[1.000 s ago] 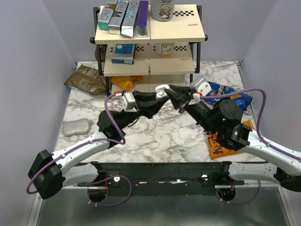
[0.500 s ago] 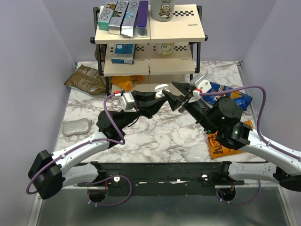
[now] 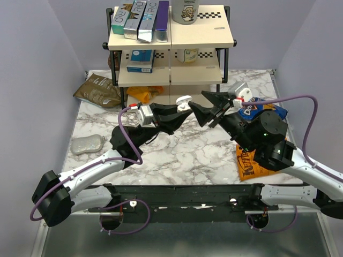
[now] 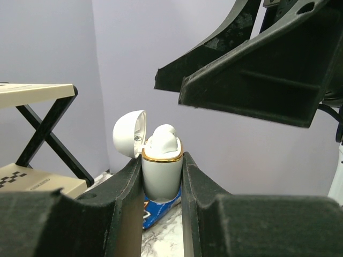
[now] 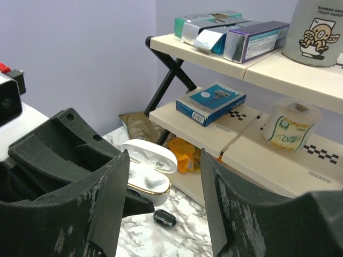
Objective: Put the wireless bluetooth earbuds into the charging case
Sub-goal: Close the charging case.
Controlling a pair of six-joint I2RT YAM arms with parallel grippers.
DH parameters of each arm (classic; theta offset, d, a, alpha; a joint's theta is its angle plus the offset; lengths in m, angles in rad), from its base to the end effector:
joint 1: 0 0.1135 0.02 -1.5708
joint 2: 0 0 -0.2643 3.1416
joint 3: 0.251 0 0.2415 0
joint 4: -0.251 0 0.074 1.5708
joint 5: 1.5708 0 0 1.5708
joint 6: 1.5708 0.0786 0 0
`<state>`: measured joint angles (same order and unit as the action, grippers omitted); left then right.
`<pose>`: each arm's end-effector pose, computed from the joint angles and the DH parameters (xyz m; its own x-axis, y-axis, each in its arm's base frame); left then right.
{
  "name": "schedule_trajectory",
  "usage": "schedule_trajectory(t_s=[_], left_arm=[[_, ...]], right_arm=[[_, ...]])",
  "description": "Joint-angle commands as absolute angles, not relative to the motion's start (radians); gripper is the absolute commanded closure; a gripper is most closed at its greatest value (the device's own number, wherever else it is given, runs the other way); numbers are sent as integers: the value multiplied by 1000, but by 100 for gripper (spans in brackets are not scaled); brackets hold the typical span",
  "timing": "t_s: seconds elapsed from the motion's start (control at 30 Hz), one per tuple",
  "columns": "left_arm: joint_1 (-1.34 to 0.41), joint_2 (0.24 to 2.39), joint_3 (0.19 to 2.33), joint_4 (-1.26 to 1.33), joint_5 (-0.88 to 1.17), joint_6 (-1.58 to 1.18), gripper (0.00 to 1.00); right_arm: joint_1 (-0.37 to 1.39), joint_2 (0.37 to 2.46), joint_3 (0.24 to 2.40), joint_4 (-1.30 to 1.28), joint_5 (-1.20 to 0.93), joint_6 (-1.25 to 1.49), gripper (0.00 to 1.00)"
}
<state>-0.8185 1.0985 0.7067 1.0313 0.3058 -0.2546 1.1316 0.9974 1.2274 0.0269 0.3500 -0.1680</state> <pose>0.1593 -0.2048 0.4039 0.1777 -0.5414 -0.8218 0.9363 0.3502 -0.0282 0.1238 0.2001 0.4848 0.2251 0.1098 -0.9681 -0.6811 0.7282 -0.0758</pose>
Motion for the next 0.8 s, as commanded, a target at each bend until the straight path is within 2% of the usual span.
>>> schedule_trajectory(t_s=[0.0,0.1,0.17,0.2,0.23,0.3,0.33,0.43,0.57,0.77], left_arm=[[-821,1069,693,1083,314,-245,100],[-821,1046,667,1089,340,-244,100],[-821,1032,646,1092,370,-238,100],[-821,1019,641,1092,408,-236,100],[-821,1014,638,1088,431,-232,100],[-821,1000,644,1033,503,-218,100],[-821,994,649,1005,518,-209,100],[-821,970,650,928,554,-180,100],[-822,945,649,847,572,-134,100],[-822,922,663,779,566,-84,100]], right_arm=[[1138,934,1253,41,409,-149,36],[1138,942,1288,6,491,-170,39],[1138,963,1348,-88,521,-186,46],[1137,989,1368,-119,528,-190,51],[1137,1005,1393,-149,541,-199,63],[1137,1026,1437,-215,545,-201,74],[1137,1041,1449,-228,545,-196,83],[1137,1090,1517,-322,514,-172,97],[1135,1169,1618,-484,445,-130,99],[1135,1200,1651,-544,365,-92,99]])
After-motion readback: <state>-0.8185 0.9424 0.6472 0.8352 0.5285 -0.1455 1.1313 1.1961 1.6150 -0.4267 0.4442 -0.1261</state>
